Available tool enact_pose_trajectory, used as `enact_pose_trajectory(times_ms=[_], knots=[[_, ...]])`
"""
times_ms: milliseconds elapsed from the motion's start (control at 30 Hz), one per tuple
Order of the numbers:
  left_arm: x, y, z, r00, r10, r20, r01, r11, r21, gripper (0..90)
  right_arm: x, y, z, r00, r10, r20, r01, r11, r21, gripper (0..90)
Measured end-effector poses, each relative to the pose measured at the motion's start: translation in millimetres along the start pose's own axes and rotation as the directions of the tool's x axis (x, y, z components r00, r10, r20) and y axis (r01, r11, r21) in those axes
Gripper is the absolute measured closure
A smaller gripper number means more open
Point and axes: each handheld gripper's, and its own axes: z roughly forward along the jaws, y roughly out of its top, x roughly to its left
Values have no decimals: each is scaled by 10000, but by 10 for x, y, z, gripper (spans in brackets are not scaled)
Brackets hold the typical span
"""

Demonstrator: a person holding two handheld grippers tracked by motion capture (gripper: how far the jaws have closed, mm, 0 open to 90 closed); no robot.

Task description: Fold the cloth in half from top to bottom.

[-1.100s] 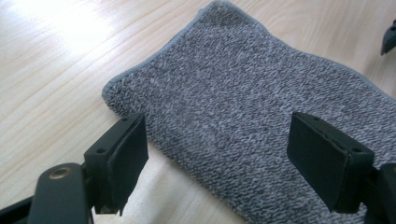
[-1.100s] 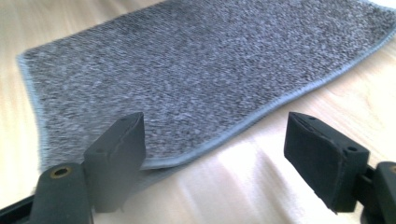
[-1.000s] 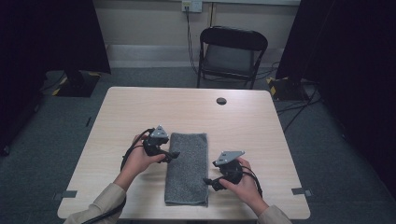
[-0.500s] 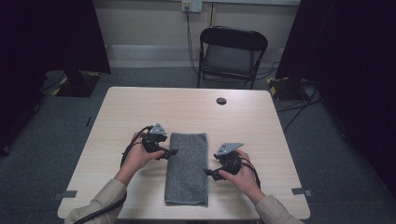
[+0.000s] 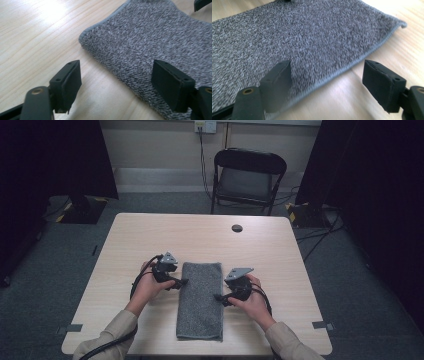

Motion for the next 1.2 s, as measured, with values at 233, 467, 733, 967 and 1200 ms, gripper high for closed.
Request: enact_pose_trajectory(times_ms=[233,467,733,967,1200], knots=[[-37,-62,31,9999,34,106,-36,9998,214,258,40,3,103,10000,13,52,-13,10000,-10,248],[-120,-98,-6,9996,179,207,-185,9994,277,259,117,-69,55,9999,32,112,-30,9998,-187,254],[-200,-119,-51,9995,294,132,-297,9994,189,250,223,-121,-59,9998,-215,30,215,9994,-283,258],[-23,9,0,9993,-199,-320,188,9992,-352,306,-8,55,-92,9988,204,434,-176,9978,-639,276],[96,98,91,9994,-140,-302,132,9996,-261,477,-230,189,68,9972,431,616,-381,9961,-801,318]])
